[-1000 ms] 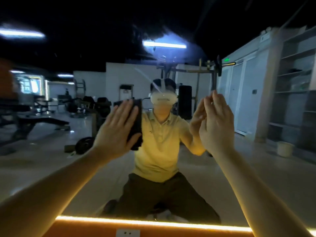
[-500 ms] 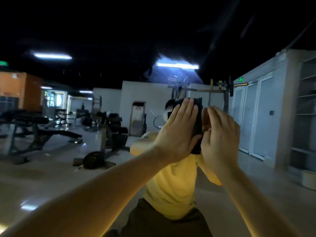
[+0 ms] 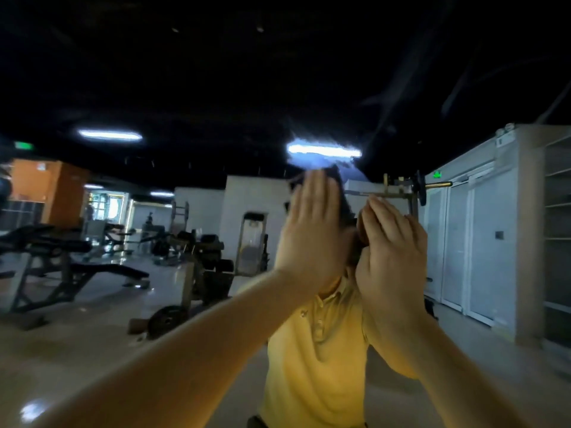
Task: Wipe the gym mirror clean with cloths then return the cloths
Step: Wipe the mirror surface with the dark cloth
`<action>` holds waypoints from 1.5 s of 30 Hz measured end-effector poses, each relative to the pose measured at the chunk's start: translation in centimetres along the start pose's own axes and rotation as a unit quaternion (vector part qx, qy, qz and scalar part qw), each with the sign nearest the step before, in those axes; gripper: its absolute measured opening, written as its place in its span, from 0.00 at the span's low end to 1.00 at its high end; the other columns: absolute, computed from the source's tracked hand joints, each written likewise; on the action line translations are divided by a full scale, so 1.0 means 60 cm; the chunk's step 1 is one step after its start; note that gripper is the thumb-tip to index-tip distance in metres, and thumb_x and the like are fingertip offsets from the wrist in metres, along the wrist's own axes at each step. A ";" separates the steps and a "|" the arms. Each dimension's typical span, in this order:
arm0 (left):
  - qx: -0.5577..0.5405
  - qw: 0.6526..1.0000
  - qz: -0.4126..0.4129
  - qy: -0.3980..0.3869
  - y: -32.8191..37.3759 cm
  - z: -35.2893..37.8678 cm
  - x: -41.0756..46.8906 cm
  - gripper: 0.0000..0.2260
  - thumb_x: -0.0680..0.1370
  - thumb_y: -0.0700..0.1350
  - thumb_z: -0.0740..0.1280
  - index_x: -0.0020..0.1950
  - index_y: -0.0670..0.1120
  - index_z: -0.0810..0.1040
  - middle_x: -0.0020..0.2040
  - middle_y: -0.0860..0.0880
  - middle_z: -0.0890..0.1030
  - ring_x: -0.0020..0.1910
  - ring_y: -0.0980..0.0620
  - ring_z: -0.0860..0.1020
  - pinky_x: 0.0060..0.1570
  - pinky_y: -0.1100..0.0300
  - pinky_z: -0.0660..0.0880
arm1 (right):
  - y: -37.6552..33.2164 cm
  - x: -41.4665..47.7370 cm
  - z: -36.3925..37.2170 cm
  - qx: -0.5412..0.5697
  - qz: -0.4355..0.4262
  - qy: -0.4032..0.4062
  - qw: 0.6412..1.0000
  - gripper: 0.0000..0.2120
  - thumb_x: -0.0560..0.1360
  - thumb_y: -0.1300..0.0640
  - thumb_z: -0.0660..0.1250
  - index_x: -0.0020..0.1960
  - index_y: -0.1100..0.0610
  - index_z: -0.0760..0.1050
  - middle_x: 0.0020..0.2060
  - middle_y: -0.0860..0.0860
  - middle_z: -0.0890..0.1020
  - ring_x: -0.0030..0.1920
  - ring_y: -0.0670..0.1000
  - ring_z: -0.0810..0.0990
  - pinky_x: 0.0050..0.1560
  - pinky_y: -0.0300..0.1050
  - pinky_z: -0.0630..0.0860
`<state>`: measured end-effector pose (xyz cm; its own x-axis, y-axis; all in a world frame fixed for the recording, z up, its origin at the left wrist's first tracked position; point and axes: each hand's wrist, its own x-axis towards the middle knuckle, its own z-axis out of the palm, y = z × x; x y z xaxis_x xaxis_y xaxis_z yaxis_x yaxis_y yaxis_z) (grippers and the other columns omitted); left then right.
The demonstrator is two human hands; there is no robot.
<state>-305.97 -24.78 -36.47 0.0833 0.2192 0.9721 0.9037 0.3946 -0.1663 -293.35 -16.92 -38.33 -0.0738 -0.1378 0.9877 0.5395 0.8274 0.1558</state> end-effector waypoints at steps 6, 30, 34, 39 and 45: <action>0.051 0.995 0.081 -0.042 -0.176 -0.050 0.021 0.36 0.84 0.64 0.47 0.86 0.44 0.45 0.86 0.42 0.46 0.85 0.44 0.44 0.83 0.40 0.52 | 0.069 0.057 -0.010 -0.004 -0.036 0.038 0.999 0.25 0.79 0.59 0.54 0.73 0.63 0.74 0.73 0.58 0.75 0.73 0.59 0.72 0.75 0.61 0.66; 0.052 0.989 -0.140 0.019 -0.125 -0.097 0.277 0.35 0.86 0.62 0.44 0.85 0.40 0.47 0.86 0.37 0.47 0.85 0.39 0.46 0.83 0.45 0.46 | 0.134 0.072 0.003 -0.079 0.078 0.029 0.993 0.30 0.81 0.52 0.51 0.81 0.62 0.63 0.81 0.58 0.64 0.83 0.57 0.57 0.81 0.63 0.57; 0.034 0.999 0.029 0.002 0.074 -0.051 0.328 0.32 0.87 0.58 0.48 0.86 0.42 0.48 0.86 0.39 0.48 0.85 0.42 0.46 0.83 0.47 0.46 | 0.169 0.069 -0.008 -0.095 0.014 0.022 0.995 0.29 0.82 0.51 0.50 0.80 0.61 0.65 0.80 0.58 0.67 0.82 0.56 0.61 0.80 0.62 0.59; 0.049 0.977 0.195 -0.074 0.140 -0.048 0.317 0.27 0.89 0.55 0.46 0.86 0.48 0.45 0.86 0.45 0.44 0.85 0.49 0.42 0.83 0.51 0.39 | 0.180 0.063 -0.011 -0.085 0.001 0.027 0.996 0.28 0.83 0.52 0.50 0.82 0.60 0.62 0.81 0.58 0.65 0.83 0.55 0.58 0.80 0.62 0.59; 0.059 0.998 0.002 -0.024 -0.096 -0.083 0.197 0.33 0.86 0.64 0.41 0.86 0.47 0.46 0.86 0.44 0.47 0.85 0.47 0.45 0.84 0.48 0.44 | 0.164 0.066 0.001 -0.081 0.041 0.009 0.996 0.30 0.83 0.51 0.49 0.83 0.59 0.59 0.83 0.56 0.60 0.84 0.54 0.53 0.82 0.61 0.54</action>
<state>-308.08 -28.91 -23.23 0.0632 0.2629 0.9627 0.8474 0.4955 -0.1910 -288.38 -9.31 -32.90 -0.0091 -0.0839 0.9964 0.6720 0.7374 0.0682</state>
